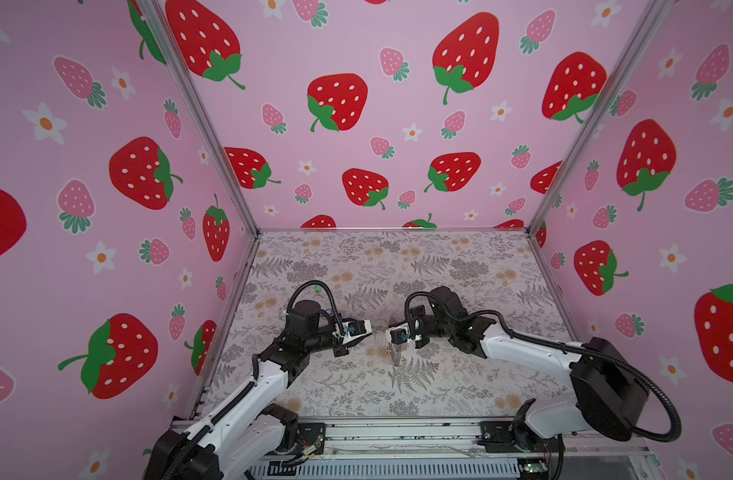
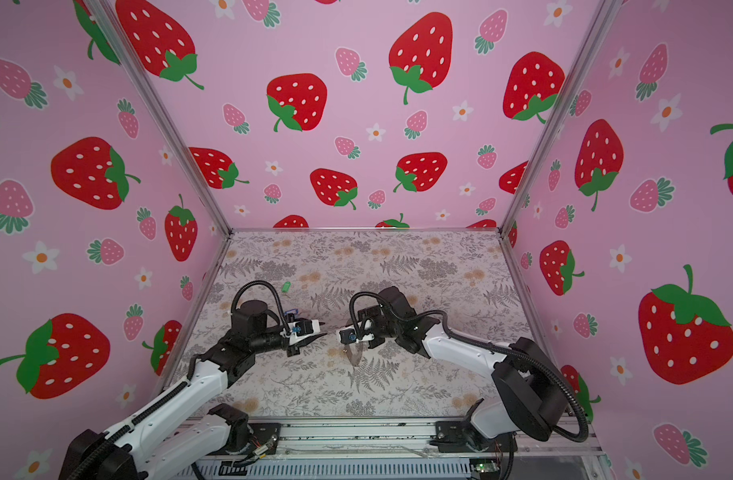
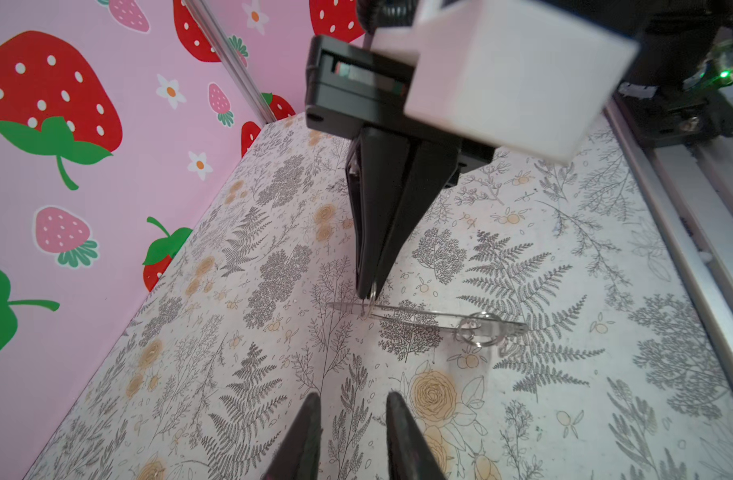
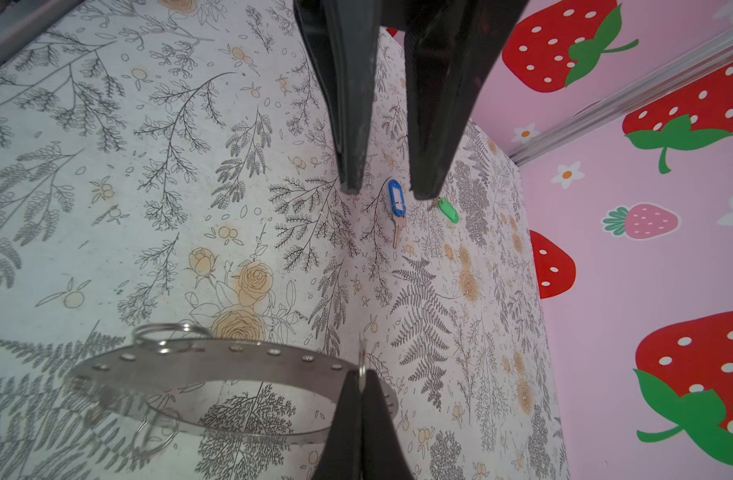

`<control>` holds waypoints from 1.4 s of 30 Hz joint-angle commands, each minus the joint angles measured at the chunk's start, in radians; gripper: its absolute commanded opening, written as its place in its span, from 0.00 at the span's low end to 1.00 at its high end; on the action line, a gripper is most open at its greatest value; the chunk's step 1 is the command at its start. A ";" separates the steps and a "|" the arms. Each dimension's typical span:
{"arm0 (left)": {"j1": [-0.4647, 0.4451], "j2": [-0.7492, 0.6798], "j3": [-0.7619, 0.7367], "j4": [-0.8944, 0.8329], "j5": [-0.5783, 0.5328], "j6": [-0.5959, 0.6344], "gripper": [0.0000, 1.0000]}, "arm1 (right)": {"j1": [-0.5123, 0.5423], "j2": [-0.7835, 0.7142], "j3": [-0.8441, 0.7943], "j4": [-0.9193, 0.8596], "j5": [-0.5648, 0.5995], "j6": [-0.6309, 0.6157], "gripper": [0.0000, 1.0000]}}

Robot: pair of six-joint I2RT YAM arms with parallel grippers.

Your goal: Put the keys on the keyring

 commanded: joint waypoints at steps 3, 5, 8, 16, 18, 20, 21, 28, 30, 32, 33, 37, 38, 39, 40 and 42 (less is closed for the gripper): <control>-0.040 0.017 0.001 0.094 0.003 0.006 0.29 | -0.001 -0.037 -0.003 -0.018 -0.065 -0.025 0.00; -0.060 0.025 -0.002 0.120 -0.017 -0.004 0.29 | -0.001 -0.045 -0.004 -0.019 -0.076 -0.021 0.00; -0.085 0.047 0.002 0.146 -0.033 -0.016 0.29 | -0.001 -0.051 -0.006 -0.022 -0.092 -0.013 0.00; -0.132 0.099 0.015 0.171 -0.091 -0.018 0.29 | -0.001 -0.053 -0.006 -0.038 -0.106 -0.003 0.00; -0.138 0.107 0.019 0.170 -0.101 -0.016 0.28 | -0.001 -0.054 -0.006 -0.038 -0.108 -0.003 0.00; -0.144 0.115 0.023 0.170 -0.109 -0.015 0.28 | -0.001 -0.052 -0.006 -0.041 -0.109 -0.001 0.00; -0.148 0.118 0.026 0.170 -0.112 -0.015 0.28 | -0.001 -0.054 -0.006 -0.041 -0.110 -0.003 0.00; -0.169 0.147 0.043 0.187 -0.137 -0.022 0.26 | -0.001 -0.055 -0.006 -0.044 -0.111 -0.001 0.00; -0.175 0.156 0.050 0.194 -0.139 -0.026 0.26 | -0.001 -0.054 -0.006 -0.045 -0.112 0.003 0.00; -0.178 0.164 0.055 0.198 -0.143 -0.031 0.25 | -0.001 -0.053 -0.006 -0.045 -0.112 0.003 0.00; -0.179 0.166 0.056 0.205 -0.141 -0.036 0.25 | -0.002 -0.053 -0.007 -0.044 -0.113 0.005 0.00; -0.181 0.170 0.055 0.215 -0.117 -0.044 0.25 | -0.001 -0.053 -0.011 -0.038 -0.119 0.016 0.00; -0.181 0.171 0.054 0.213 -0.107 -0.044 0.25 | -0.001 -0.055 -0.013 -0.032 -0.122 0.021 0.00; -0.181 0.173 0.054 0.211 -0.102 -0.045 0.25 | -0.002 -0.057 -0.017 -0.024 -0.122 0.026 0.00; -0.181 0.175 0.052 0.206 -0.097 -0.044 0.25 | -0.001 -0.060 -0.023 -0.014 -0.122 0.030 0.00; -0.181 0.176 0.049 0.200 -0.091 -0.044 0.25 | -0.001 -0.065 -0.033 0.004 -0.123 0.040 0.00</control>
